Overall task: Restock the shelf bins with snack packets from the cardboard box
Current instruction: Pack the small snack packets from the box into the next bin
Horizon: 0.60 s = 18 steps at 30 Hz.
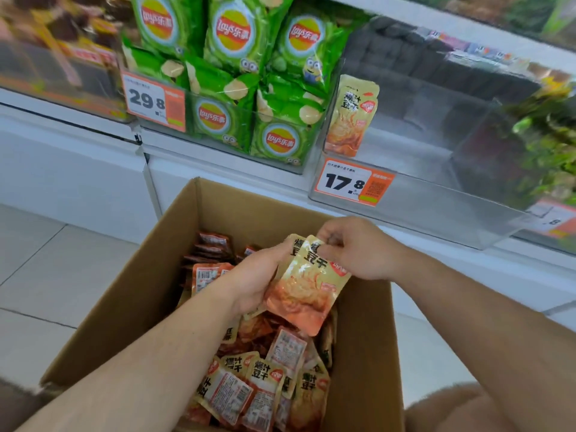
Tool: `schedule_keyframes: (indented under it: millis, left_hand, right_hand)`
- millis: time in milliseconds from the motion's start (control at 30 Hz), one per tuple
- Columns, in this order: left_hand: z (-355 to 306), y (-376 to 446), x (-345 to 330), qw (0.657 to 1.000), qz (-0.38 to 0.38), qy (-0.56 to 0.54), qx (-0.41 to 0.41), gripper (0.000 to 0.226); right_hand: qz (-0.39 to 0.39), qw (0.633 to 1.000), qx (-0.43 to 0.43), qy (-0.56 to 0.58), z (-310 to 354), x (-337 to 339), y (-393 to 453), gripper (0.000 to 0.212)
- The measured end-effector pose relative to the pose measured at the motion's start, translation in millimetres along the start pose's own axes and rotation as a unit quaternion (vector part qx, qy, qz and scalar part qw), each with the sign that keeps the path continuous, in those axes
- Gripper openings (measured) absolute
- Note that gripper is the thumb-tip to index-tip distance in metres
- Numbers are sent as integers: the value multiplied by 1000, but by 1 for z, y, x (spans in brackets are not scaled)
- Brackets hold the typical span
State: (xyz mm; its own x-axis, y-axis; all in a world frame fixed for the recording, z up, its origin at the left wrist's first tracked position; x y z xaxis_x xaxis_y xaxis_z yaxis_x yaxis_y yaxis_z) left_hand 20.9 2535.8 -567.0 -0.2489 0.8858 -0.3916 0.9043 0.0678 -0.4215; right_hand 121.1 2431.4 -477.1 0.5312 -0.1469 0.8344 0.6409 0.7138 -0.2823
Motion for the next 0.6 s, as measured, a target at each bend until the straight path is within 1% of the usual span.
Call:
schedule_keyframes:
  millis: [33,100,133,200,333,400,433,500,533,567,600]
  left_hand:
    - [-7,-3,-5,1000,17,16,-18,39]
    - [-22,-8,-12,993,26,80,-79,19]
    - [-27,-10,-14,988,24,109,-106,13]
    - [-35,-12,-17,980,23,141,-135,16]
    - [-46,-16,-22,971,23,174,-161,15]
    - [-51,-17,-24,967,26,184,-173,16]
    - [-55,-18,-24,966,21,182,-180,17]
    - [-63,-19,-26,970,3,153,-190,17]
    - [-68,-20,-28,972,-5,132,-195,17]
    - [-72,-21,-31,972,-11,115,-203,18]
    - [-77,-22,-34,971,-16,104,-214,19]
  right_hand:
    - [-13,1000,6,-4,3,3,1,7]
    - [-44,999,16,6,8,11,3,10]
    - [-59,998,20,14,10,14,3,14]
    - [-80,996,28,31,12,18,2,21]
    - [-119,991,42,50,13,27,-6,26]
    - [-147,986,49,60,13,33,-11,16]
    - [-177,981,50,69,13,38,-15,14]
    - [-240,964,20,110,9,50,-21,26]
    - [-250,957,-8,149,7,55,-24,32]
    - [-233,951,-34,198,6,59,-27,39]
    - [-191,949,-50,247,6,61,-29,43]
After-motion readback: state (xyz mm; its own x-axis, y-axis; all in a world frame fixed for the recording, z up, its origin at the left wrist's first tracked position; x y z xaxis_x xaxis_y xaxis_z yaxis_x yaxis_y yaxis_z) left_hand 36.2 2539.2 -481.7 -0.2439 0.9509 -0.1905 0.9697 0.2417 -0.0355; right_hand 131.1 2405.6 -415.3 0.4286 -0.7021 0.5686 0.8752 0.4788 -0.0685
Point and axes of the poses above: each hand's wrist, its own y-axis towards the middle knuckle, its own x-axis out of the back of the hand, z = x × y, the point moved 4 cm from there along y, towards the middle knuckle, and after that the axes turned 5 degrees about -x, right-handed, at the moved point
